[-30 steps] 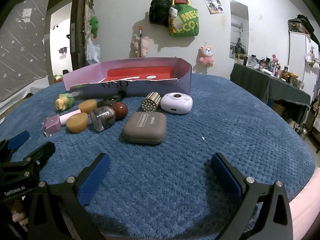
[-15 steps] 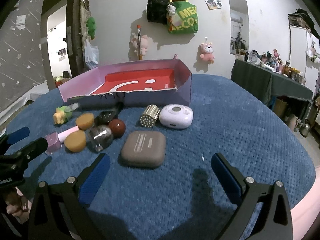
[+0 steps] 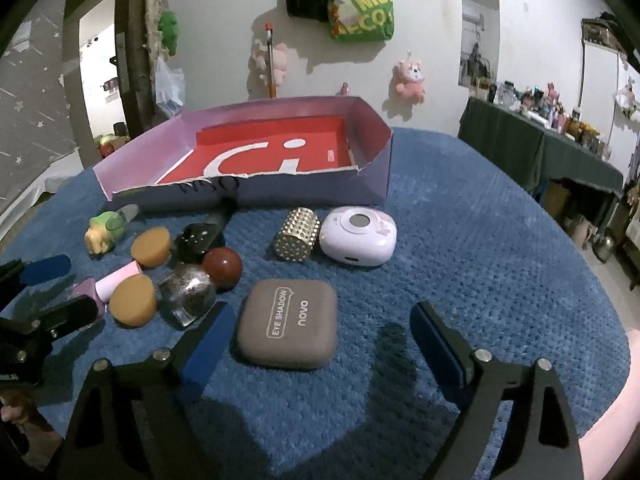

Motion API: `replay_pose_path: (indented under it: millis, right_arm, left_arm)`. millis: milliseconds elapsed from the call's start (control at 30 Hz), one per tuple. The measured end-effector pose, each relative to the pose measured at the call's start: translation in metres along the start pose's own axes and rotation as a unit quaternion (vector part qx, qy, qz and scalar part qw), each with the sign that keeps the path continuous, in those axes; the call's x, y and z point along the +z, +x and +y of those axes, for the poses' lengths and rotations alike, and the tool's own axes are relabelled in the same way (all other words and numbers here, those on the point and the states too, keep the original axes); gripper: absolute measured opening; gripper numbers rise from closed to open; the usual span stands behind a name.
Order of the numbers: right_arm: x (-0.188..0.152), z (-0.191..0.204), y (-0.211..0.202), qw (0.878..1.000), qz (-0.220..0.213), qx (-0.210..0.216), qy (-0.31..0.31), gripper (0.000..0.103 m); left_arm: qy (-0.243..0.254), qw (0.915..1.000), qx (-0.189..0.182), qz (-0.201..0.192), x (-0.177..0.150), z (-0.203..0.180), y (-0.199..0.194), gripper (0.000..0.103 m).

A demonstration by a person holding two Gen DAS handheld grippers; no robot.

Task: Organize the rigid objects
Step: 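Grasp the purple nail polish with the left tool while the right grasps the grey eye shadow case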

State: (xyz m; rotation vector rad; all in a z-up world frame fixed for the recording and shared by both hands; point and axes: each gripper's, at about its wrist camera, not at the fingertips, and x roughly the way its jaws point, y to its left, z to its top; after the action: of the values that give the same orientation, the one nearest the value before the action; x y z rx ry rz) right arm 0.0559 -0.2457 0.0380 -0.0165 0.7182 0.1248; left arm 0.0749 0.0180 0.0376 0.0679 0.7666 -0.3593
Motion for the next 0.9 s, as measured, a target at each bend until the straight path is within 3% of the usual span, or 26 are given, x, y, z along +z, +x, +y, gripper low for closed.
replay_pose_path:
  millis: [167,333,467,567,600,667,900]
  right_arm:
    - [0.001,-0.003,0.005,1.000,0.012,0.011,0.007,0.085]
    - [0.000,-0.004,0.007,1.000,0.015,0.016,0.009,0.084]
    - [0.001,-0.004,0.007,1.000,0.016,0.020,0.008,0.082]
    - [0.001,-0.002,0.008,1.000,0.014,0.027,0.002,0.075]
    - [0.001,-0.001,0.008,0.999,0.014,0.029,-0.001,0.073]
    - [0.000,0.001,0.007,0.999,0.010,0.038,-0.009,0.055]
    - [-0.003,-0.002,-0.001,0.998,-0.005,0.056,-0.012,0.055]
  left_arm:
    - [0.033,0.9990,-0.021,0.022,0.005,-0.002,0.006,0.082]
    - [0.035,0.9981,-0.016,0.048,0.005,0.004,0.016,0.064]
    - [0.039,0.9978,-0.019,0.050,0.005,0.005,0.021,0.061]
    - [0.051,0.9970,-0.029,0.051,0.006,0.000,0.023,0.046]
    - [0.058,0.9966,-0.031,0.050,0.007,-0.003,0.024,0.037]
    - [0.062,0.9962,-0.034,0.050,0.008,-0.006,0.024,0.037]
    - [0.028,0.9989,-0.019,0.033,0.007,-0.015,0.019,0.036]
